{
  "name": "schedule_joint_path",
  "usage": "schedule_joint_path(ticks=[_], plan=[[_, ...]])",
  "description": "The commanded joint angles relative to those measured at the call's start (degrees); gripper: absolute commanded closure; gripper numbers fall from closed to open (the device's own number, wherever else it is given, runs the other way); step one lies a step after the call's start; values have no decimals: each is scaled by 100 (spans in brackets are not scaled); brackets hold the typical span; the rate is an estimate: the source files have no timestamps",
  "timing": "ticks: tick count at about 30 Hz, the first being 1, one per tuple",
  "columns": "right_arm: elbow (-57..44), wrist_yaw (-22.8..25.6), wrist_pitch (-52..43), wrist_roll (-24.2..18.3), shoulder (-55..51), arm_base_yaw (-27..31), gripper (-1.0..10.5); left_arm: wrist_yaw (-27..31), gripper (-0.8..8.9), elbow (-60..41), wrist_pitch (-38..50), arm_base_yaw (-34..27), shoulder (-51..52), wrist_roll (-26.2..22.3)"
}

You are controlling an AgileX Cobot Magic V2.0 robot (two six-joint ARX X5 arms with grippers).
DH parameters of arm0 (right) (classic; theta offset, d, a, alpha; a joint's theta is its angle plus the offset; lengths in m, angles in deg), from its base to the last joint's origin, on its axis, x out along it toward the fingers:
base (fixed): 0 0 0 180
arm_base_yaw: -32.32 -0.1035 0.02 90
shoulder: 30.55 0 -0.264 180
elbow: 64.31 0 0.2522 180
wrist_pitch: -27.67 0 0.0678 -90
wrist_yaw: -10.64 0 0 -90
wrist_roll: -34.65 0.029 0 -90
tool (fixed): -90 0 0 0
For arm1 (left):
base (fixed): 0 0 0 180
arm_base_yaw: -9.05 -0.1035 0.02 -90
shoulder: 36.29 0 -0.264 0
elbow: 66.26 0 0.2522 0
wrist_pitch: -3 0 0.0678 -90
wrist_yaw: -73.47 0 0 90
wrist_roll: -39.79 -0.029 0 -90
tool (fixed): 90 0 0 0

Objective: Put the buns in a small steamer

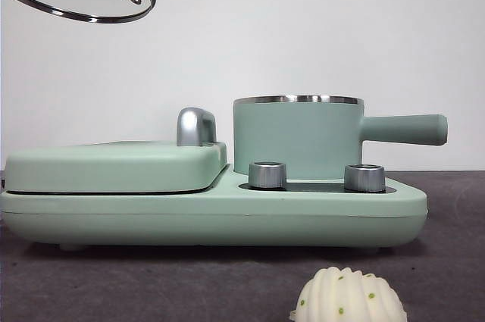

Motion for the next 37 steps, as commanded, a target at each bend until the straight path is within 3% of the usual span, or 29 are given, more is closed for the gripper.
schedule_joint_path(ticks=[1,11,18,31,37], plan=[[-852,-2,-367,-52,-356,-170,645,-7,796,94,146,20,-7,17],[-3156,31,-894,-638,-1110,-1086,643,-7,796,94,146,20,-13,17],[-4157,820,-955,-817,-918,-1707,572,-7,796,94,146,20,-22,17],[-4293,756,-1117,-640,-11,-1757,564,-7,796,94,131,20,-142,17],[-4293,756,-1305,-636,326,-1762,633,-9,796,94,133,20,-140,15]])
